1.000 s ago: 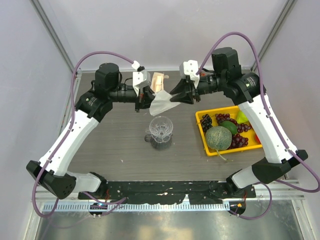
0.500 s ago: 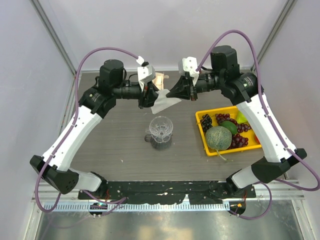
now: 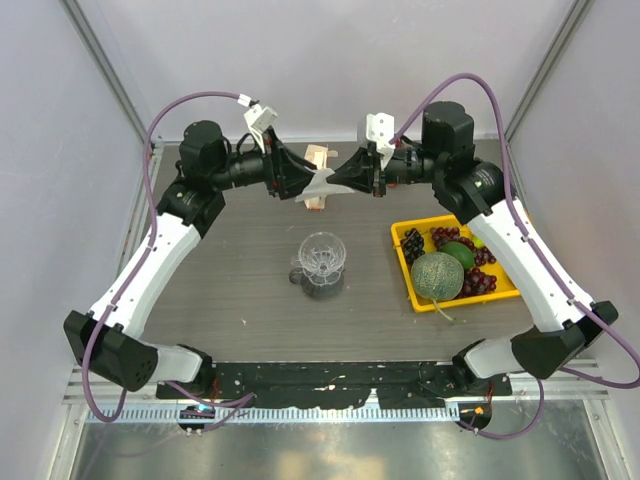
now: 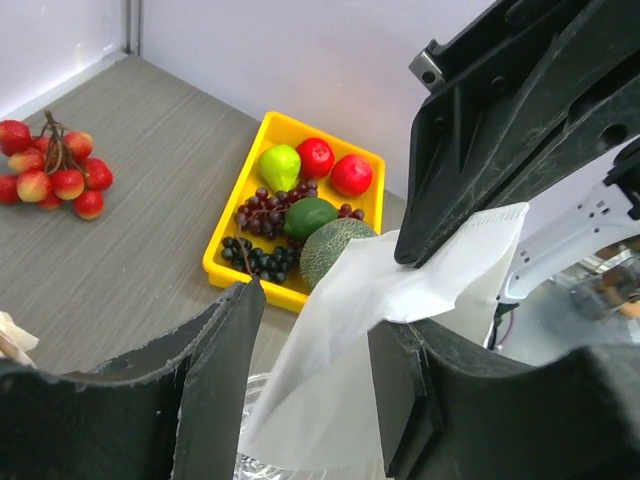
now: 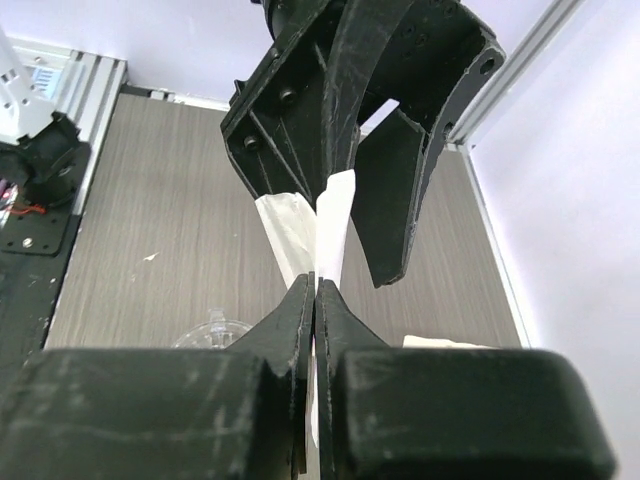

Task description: Place the coffee filter in the dripper

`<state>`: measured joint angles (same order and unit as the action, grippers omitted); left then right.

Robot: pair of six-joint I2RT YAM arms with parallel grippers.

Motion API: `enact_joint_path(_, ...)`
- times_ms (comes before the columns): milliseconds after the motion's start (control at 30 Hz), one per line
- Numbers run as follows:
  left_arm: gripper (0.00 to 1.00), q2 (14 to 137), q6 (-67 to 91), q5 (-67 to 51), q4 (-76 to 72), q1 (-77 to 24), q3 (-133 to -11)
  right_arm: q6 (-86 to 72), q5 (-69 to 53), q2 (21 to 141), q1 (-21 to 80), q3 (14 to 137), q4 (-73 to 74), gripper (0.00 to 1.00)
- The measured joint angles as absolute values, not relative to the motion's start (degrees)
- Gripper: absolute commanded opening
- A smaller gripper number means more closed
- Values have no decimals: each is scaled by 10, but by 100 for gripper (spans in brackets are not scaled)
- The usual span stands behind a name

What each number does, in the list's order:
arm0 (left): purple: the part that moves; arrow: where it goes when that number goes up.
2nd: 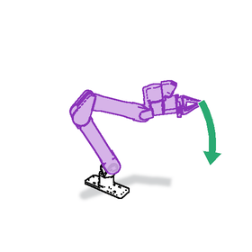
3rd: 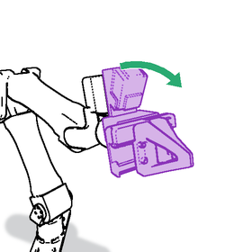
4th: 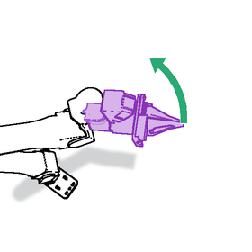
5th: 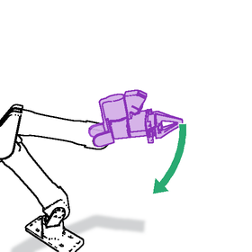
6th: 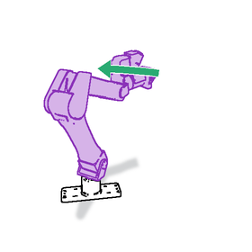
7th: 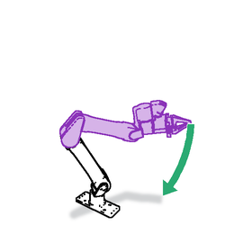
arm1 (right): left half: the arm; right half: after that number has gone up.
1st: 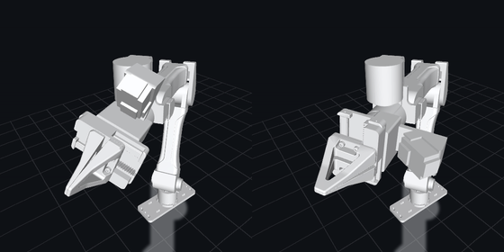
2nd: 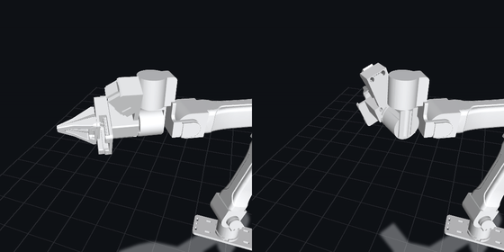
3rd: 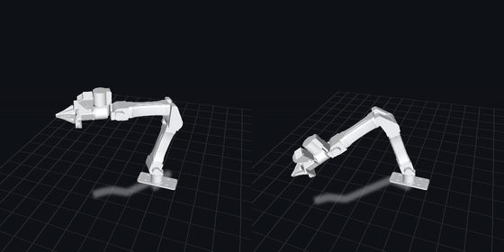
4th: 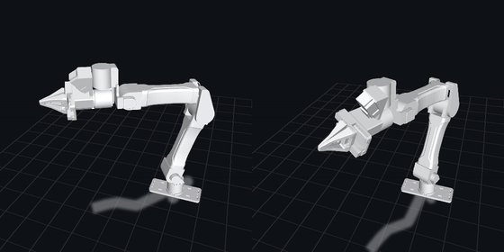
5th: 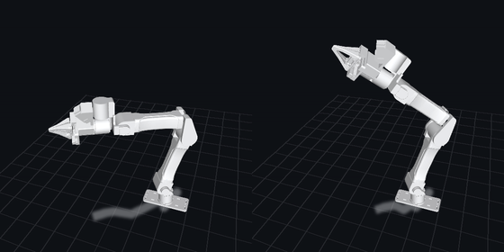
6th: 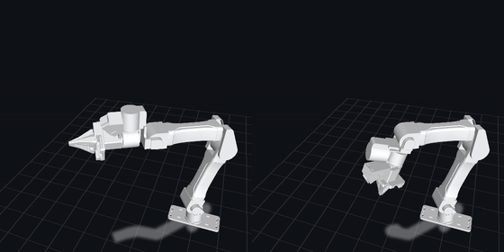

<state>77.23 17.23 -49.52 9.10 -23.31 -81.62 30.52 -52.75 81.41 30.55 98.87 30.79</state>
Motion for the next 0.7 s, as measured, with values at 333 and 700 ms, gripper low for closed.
enact_joint_path(333,59,806,376,-522,-31,-202,-781,245,-504,793,305,933,159,5)
enact_joint_path(700,55,827,514,-560,-147,-173,-747,236,-510,782,305,912,113,5)
